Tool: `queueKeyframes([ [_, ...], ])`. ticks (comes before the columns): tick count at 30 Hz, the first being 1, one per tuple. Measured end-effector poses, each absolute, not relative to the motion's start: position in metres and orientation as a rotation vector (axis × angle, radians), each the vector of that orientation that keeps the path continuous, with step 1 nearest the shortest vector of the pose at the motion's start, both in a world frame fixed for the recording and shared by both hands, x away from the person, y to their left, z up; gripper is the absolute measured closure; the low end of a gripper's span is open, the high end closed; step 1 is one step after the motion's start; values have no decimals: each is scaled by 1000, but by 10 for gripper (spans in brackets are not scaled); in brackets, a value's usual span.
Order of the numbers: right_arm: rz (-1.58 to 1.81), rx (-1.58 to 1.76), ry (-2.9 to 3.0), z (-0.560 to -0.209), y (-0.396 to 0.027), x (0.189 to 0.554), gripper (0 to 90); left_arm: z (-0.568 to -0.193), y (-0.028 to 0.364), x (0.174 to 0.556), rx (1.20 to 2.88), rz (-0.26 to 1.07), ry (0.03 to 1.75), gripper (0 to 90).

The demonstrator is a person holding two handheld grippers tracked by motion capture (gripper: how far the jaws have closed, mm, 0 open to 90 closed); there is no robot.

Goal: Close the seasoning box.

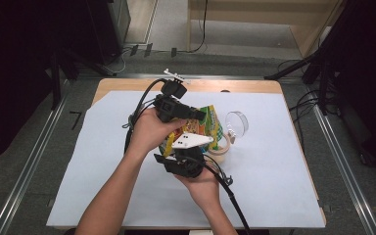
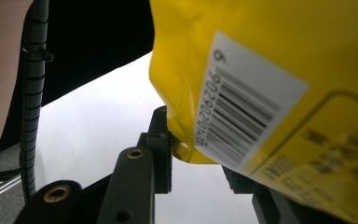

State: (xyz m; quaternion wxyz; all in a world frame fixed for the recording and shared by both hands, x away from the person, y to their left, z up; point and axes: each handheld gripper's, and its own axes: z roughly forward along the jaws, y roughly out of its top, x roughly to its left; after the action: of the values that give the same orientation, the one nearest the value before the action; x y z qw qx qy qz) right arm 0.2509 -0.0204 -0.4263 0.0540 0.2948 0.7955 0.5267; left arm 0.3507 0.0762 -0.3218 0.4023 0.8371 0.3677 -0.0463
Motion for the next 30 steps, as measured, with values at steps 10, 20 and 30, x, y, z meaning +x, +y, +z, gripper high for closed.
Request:
queueKeyframes([
  [10, 1603, 901, 2420, -427, -20, 251, 690, -323, 76, 352, 2122, -119, 928, 776],
  [20, 1603, 905, 2421, -427, -20, 251, 690, -323, 76, 352, 2123, -116, 931, 777],
  [30, 1604, 910, 2420, -426, -20, 251, 690, -323, 76, 352, 2121, -114, 930, 777],
])
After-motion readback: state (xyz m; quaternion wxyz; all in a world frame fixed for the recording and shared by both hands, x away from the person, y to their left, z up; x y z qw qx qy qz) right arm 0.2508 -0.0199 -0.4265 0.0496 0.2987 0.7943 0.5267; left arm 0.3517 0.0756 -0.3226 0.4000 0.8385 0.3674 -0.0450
